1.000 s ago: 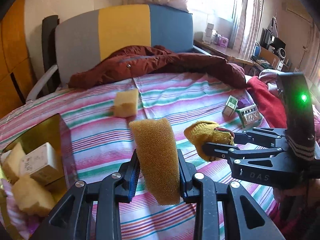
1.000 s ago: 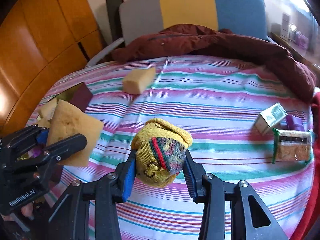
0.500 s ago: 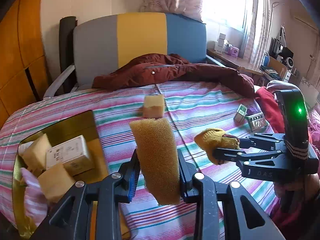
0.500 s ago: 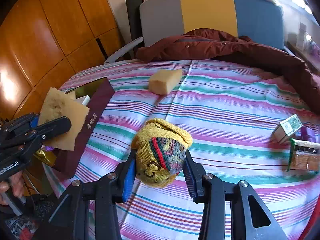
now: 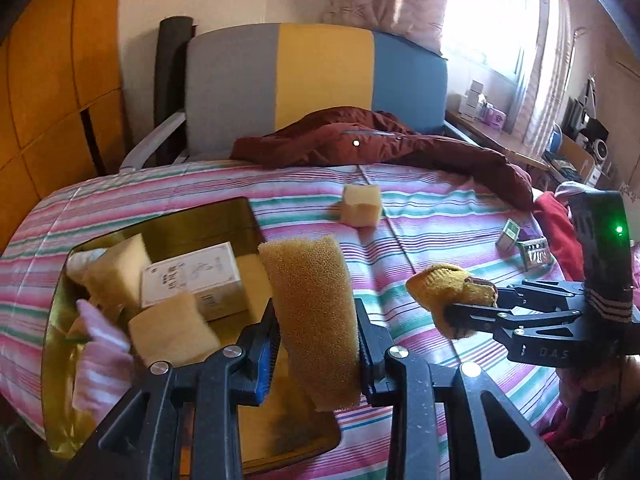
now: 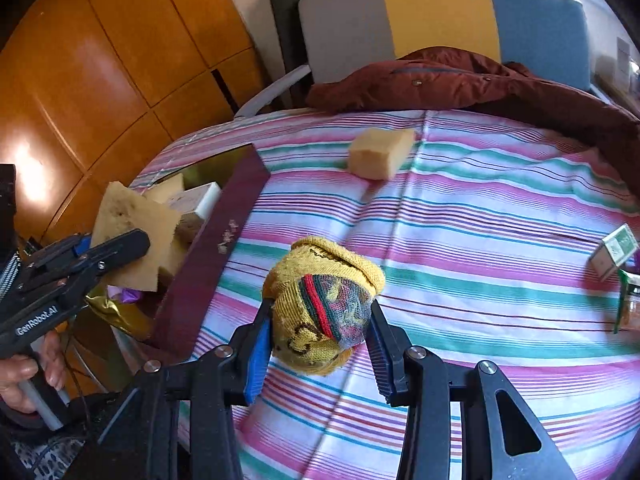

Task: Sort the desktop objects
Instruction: 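Carry the yellow sponge and sock ball over the gold tray and release both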

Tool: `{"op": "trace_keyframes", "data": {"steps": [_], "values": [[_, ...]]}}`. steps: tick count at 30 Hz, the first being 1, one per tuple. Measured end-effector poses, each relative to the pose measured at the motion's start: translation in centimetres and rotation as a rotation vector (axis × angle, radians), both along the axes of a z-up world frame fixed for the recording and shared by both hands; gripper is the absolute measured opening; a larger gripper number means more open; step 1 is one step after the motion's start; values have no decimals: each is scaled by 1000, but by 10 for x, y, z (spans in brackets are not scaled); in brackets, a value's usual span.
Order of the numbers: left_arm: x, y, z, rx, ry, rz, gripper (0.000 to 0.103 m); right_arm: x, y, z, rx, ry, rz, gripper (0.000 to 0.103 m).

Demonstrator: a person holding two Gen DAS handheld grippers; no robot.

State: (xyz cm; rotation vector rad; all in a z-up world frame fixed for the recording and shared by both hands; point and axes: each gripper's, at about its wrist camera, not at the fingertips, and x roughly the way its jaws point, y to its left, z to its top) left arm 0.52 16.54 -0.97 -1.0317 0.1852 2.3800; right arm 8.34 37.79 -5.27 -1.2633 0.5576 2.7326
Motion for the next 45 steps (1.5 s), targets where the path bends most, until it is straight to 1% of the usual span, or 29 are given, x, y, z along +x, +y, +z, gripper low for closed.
{"op": "trace_keyframes", "data": {"steps": [4, 8, 16, 20, 25, 31, 33, 45], "values": [[-2, -16, -1, 9, -3, 27, 33, -10, -17, 7, -13, 7, 29, 44], [-4, -34, -1, 20, -5, 63, 33, -19, -41, 19, -33, 36, 71, 44], [-16, -82, -9, 27, -24, 176, 33, -38, -96, 39, -53, 99, 172, 44], [-21, -105, -13, 32, -37, 234, 33, -49, -113, 43, -65, 114, 197, 44], [-26, -126, -15, 44, -40, 287, 33, -65, -130, 42, -64, 106, 214, 44], [-31, -134, -19, 29, -38, 308, 33, -79, -143, 36, -45, 82, 215, 44], [-31, -134, -20, 25, -39, 310, 33, -82, -146, 35, -39, 74, 213, 46], [-30, -132, -21, 14, -28, 307, 33, -87, -150, 24, -46, 51, 213, 46]]}}
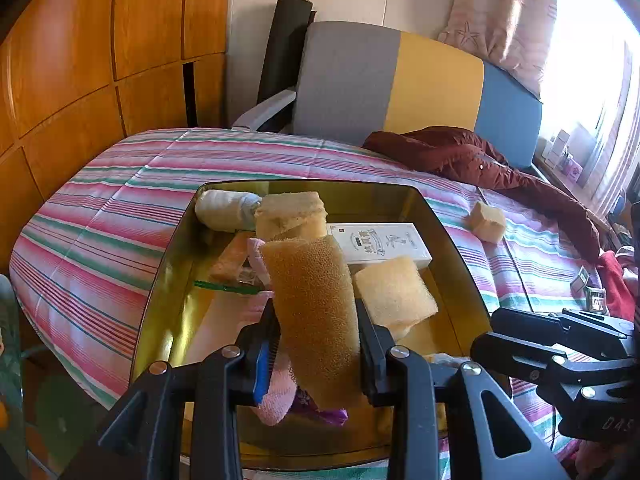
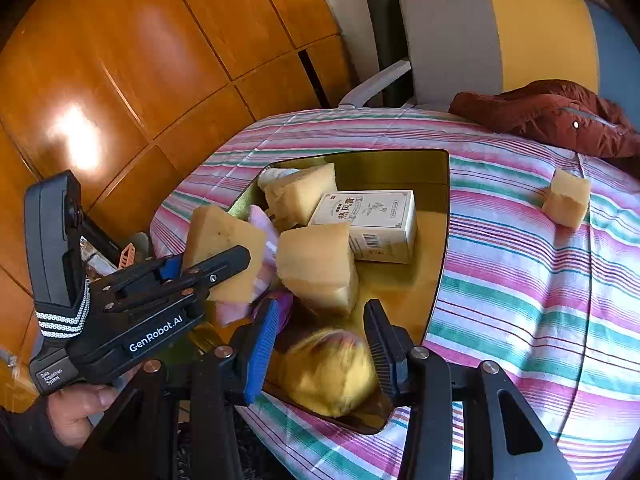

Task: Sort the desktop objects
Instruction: 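Carry the yellow sponge and sock ball over the gold tray and release both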

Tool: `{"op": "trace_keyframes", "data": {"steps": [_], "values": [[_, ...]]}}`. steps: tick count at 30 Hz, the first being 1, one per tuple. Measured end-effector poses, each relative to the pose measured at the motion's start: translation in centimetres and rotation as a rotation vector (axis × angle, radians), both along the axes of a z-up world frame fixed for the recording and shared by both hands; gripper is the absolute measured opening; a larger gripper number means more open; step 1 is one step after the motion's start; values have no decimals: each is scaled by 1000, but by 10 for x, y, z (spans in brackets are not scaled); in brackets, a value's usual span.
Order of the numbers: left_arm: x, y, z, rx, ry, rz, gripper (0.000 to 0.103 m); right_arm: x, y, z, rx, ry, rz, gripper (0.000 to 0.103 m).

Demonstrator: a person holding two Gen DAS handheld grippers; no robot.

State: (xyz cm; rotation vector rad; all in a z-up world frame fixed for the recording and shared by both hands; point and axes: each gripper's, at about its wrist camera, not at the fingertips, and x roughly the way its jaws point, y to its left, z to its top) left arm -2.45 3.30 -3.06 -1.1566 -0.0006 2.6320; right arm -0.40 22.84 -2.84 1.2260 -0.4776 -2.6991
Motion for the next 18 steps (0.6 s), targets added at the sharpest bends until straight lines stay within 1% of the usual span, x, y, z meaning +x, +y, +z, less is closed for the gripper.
{"op": "trace_keyframes", "data": {"steps": [3, 4, 5, 8, 14, 18], "values": [[-2, 0, -1, 1, -7, -2, 34, -1, -1, -1, -4, -1, 1, 46], [-2, 1, -1, 1, -10, -3, 36, -2, -1, -1, -4, -1, 0, 46], [-3, 1, -1, 4, -10, -3, 41, -2, -1, -1, -7, -1, -3, 46], [-3, 3, 0, 2, -10, -11, 47, -1, 0, -1, -12, -1, -10, 46], [-3, 8, -1, 1, -15, -20, 49, 3, 4, 0, -23, 2, -26, 48], [-4, 8, 1, 4, -10, -19, 50, 5, 7, 1, -32, 10, -36, 56]]}}
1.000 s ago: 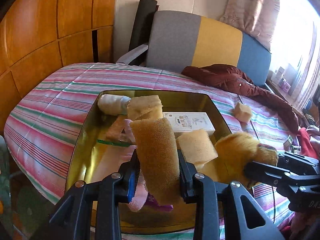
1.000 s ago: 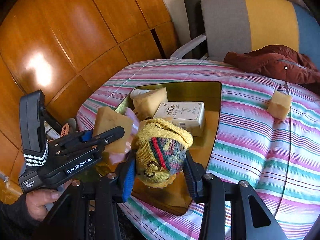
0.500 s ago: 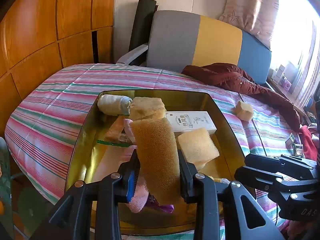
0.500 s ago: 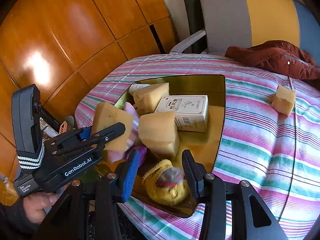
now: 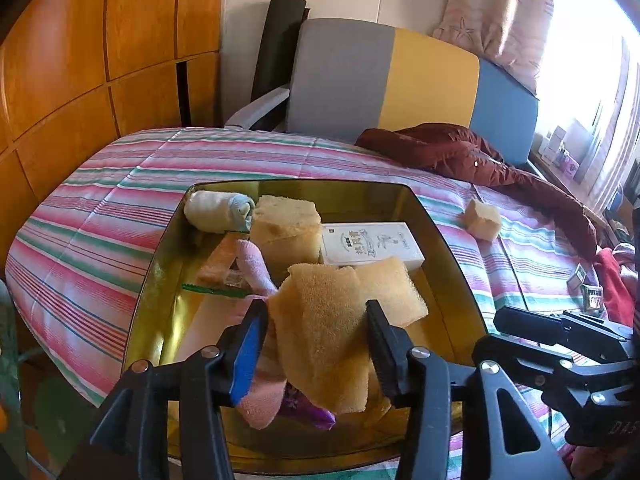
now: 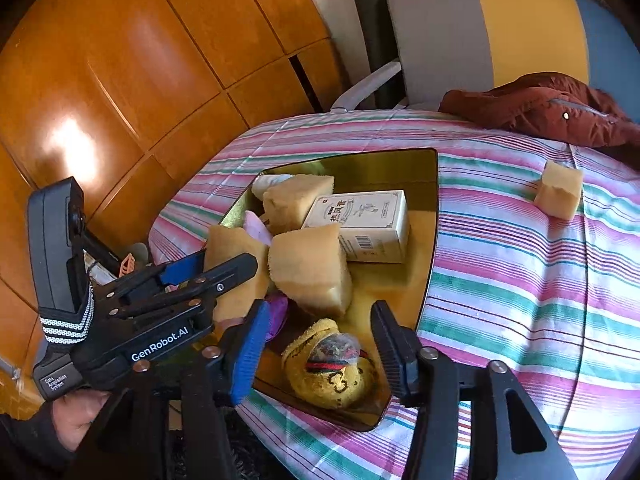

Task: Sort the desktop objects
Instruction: 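Carry the yellow sponge and sock ball over the gold tray and release both, then withdraw both grippers and reach toward the yellow sponge and cracker packet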

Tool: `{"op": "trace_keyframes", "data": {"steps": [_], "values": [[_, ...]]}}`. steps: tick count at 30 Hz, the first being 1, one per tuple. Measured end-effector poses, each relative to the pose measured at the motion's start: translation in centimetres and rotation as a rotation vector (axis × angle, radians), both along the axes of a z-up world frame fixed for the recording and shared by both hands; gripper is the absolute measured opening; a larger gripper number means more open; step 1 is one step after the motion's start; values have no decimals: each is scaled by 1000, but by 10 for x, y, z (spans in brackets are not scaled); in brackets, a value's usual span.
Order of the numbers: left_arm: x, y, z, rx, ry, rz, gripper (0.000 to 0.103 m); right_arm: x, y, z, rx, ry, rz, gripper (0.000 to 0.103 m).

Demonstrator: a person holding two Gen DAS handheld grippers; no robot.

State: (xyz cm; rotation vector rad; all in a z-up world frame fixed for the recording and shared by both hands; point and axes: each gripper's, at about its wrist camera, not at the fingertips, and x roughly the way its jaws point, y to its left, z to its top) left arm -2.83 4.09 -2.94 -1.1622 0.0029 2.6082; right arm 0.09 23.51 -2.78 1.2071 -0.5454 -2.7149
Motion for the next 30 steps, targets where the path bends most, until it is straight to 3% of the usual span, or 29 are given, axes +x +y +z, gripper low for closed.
{"op": "trace_keyframes", "data": {"steps": [4, 10, 21, 30], "values": [[-3, -3, 6, 14, 9, 8, 50, 2, 3, 5, -16, 18, -5, 68], [-4, -20, 13, 66, 26, 37, 50, 11, 3, 14, 22, 35, -4, 70], [-7, -62, 19, 137, 62, 130, 50, 3, -12, -11, 230, -92, 9, 71], [-12, -68, 9, 105, 32, 163, 50, 1, -3, -6, 177, -61, -23, 77]]}}
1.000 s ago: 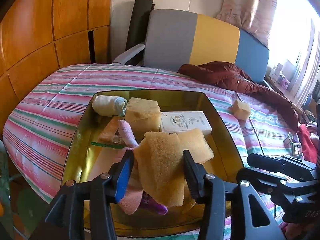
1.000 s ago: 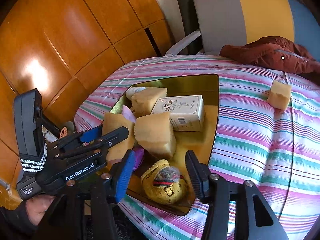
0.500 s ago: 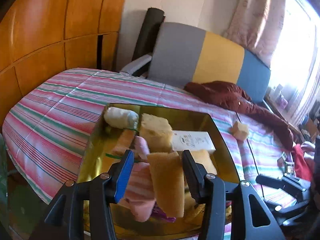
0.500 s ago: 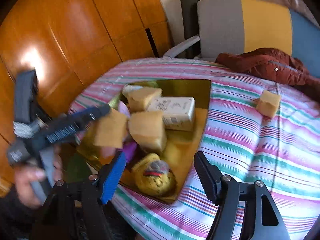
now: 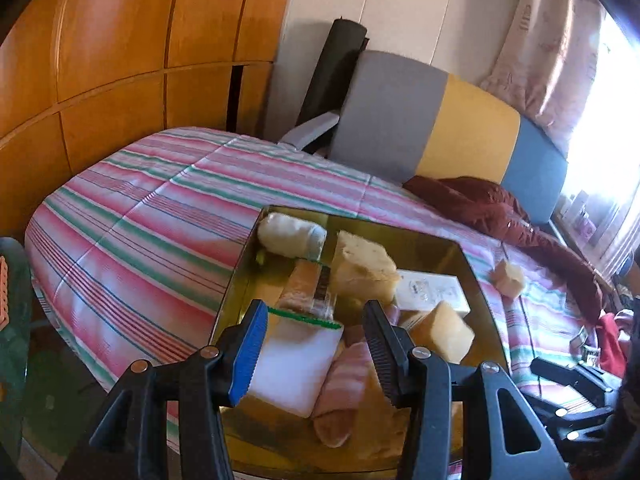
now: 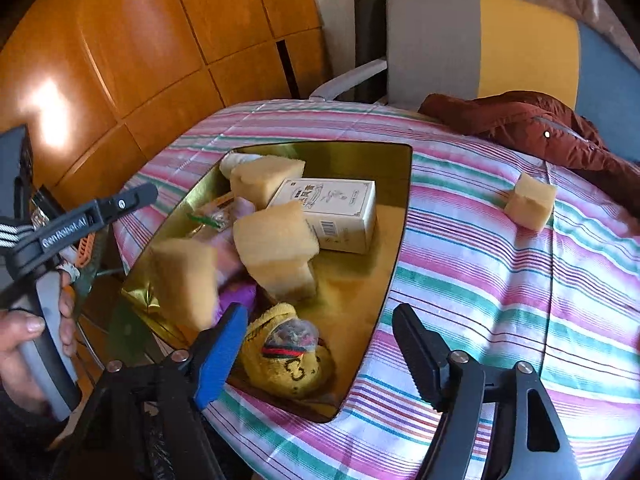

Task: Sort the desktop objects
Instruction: 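Withdraw both grippers and reach toward the yellow sponge and cracker packet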

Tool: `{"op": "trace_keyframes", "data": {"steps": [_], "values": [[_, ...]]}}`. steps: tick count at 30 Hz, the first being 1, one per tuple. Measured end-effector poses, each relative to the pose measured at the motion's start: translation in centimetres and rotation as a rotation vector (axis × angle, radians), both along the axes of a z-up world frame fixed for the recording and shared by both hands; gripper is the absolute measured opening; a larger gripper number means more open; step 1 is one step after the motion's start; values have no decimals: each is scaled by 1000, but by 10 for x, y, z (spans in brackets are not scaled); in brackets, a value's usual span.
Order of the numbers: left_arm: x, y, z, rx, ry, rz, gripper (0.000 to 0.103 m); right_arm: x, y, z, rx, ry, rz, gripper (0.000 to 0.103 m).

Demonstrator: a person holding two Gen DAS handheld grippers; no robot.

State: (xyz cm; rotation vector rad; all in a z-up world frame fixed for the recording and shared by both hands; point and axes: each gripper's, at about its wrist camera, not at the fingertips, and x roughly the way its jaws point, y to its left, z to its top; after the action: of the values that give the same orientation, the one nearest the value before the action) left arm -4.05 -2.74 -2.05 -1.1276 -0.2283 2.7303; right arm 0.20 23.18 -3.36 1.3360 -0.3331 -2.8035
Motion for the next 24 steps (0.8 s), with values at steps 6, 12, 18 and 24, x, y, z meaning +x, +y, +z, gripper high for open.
{"op": "trace_keyframes", "data": {"steps": [6, 12, 18, 24], "values": [[3, 3, -5, -21, -8, 4, 50, 9, 8, 1, -29, 12, -40, 79], [6, 15, 7, -33, 29, -37, 50, 15, 21, 1, -46, 19, -83, 80], [10, 36, 14, -38, 39, -103, 50, 26, 42, 1, -71, 23, -147, 84], [16, 61, 17, -35, 40, -187, 50, 39, 67, 0, -91, 22, -225, 84]]}}
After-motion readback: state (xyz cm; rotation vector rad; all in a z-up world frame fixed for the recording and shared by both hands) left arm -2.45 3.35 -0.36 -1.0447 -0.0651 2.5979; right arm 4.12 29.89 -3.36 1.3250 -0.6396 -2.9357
